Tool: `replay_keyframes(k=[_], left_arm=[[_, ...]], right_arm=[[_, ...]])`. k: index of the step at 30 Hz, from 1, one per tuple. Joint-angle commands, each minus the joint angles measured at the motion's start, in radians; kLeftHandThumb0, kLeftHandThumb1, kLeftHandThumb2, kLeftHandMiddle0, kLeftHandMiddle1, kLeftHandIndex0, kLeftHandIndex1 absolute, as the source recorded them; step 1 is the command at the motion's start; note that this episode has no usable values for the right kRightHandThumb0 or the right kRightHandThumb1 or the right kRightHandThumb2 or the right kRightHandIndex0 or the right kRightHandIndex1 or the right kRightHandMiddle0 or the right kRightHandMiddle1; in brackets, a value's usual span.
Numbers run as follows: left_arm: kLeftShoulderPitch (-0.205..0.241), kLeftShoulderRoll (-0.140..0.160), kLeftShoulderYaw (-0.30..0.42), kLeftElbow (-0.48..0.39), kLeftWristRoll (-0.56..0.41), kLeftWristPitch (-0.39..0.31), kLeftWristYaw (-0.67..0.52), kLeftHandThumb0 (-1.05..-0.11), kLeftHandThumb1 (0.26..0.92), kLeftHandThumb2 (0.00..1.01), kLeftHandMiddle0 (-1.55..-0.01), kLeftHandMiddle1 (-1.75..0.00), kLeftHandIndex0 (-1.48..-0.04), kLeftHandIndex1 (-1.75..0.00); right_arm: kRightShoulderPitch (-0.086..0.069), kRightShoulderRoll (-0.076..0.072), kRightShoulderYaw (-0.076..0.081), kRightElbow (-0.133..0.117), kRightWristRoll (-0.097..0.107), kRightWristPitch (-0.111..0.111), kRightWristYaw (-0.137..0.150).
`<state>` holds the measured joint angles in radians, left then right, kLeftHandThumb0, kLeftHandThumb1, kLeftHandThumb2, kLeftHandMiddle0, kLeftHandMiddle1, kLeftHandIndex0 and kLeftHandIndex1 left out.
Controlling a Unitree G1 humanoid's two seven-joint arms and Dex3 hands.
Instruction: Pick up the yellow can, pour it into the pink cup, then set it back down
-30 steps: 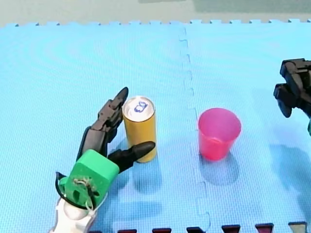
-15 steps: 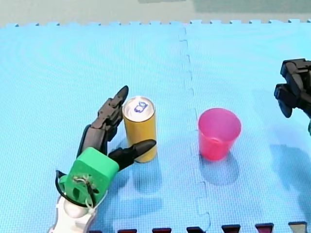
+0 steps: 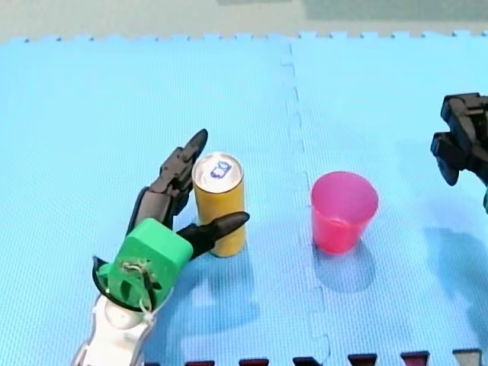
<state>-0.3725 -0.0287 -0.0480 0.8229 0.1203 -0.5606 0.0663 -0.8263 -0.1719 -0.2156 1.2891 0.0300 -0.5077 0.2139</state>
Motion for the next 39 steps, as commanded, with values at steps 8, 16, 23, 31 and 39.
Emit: replay_keyframes(k=[8, 16, 23, 31, 39], left_arm=[[-0.041, 0.001, -0.016, 0.044, 0.016, -0.027, -0.008, -0.788, 0.695, 0.0, -0.36, 0.0, -0.29, 0.0], [-0.043, 0.006, -0.042, 0.051, 0.059, -0.03, 0.01, -0.849, 0.731, 0.01, -0.35, 0.0, -0.29, 0.0], [-0.036, 0.008, -0.06, 0.034, 0.125, 0.0, 0.11, -0.582, 0.778, 0.01, -0.94, -0.11, -0.85, -0.06], [-0.05, 0.014, -0.062, 0.093, 0.168, -0.089, 0.248, -0.364, 0.795, 0.0, -1.31, -0.11, -1.18, -0.03], [-0.07, 0.028, -0.058, 0.118, 0.166, -0.099, 0.256, -0.36, 0.793, 0.0, -1.32, -0.07, -1.19, -0.01]], right_arm=[[-0.005, -0.007, -0.001, -0.003, 0.002, 0.002, -0.003], [-0.002, -0.004, -0.002, -0.008, 0.004, 0.0, -0.004], [0.0, -0.006, -0.002, -0.011, 0.006, 0.003, -0.001], [0.0, -0.007, 0.0, -0.01, 0.004, 0.004, -0.007], [-0.001, -0.003, 0.003, -0.01, 0.002, 0.007, -0.014]])
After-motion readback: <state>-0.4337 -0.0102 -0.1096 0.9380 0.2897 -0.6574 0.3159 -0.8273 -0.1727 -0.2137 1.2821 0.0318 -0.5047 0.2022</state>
